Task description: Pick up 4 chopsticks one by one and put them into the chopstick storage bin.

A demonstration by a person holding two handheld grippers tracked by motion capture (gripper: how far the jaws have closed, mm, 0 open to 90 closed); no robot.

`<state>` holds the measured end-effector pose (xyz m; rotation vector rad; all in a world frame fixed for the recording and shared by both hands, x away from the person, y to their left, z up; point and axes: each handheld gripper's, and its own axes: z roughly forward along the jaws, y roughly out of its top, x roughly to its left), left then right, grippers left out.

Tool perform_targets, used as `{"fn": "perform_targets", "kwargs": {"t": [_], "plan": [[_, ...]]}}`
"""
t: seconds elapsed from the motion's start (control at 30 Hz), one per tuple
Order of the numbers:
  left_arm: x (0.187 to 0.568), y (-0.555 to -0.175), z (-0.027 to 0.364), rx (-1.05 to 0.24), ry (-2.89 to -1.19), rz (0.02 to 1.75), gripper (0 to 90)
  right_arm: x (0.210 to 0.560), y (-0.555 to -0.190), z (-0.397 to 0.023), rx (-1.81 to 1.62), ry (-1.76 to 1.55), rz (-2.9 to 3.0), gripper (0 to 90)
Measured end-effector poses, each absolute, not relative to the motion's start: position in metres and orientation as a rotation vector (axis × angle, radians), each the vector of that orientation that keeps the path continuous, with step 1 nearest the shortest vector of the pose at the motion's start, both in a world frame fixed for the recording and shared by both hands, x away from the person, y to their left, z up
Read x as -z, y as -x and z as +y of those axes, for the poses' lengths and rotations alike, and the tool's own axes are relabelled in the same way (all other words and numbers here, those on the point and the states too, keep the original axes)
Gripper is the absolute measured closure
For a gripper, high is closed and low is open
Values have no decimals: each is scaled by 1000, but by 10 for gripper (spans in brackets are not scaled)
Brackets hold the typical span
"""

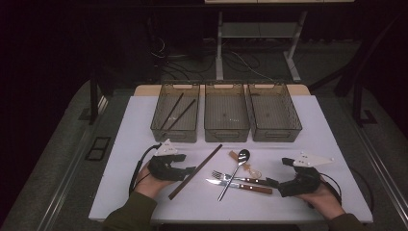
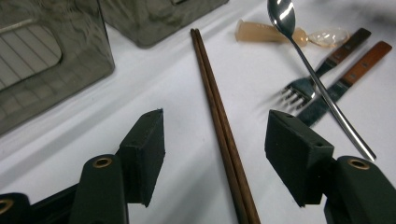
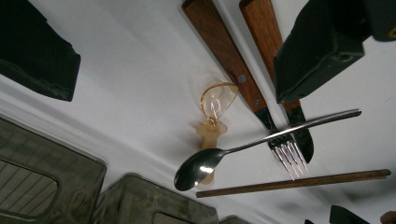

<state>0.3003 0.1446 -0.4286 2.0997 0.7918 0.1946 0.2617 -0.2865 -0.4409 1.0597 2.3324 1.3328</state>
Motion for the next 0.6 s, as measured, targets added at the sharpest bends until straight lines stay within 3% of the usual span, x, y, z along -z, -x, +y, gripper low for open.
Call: {"fn": "perform_targets", "kwargs": {"t": [0.13, 0.23, 0.27, 0.43, 0.6], "plan": [[430, -298, 146, -227, -2116, 786, 459, 441, -261, -286, -1323, -1055, 2340, 8], [432, -298, 146, -183, -2108, 807, 508, 441, -261, -287, -1322, -1061, 2338, 8], [432, -298, 145, -179, -2121, 806, 574, 441, -261, -286, -1320, -1059, 2335, 8], [435, -299, 142, -134, -2146, 810, 704, 441, -260, -287, -1312, -1051, 2340, 8], [438, -301, 140, -111, -2179, 806, 755, 441, -260, -287, -1311, -1051, 2341, 8]]}}
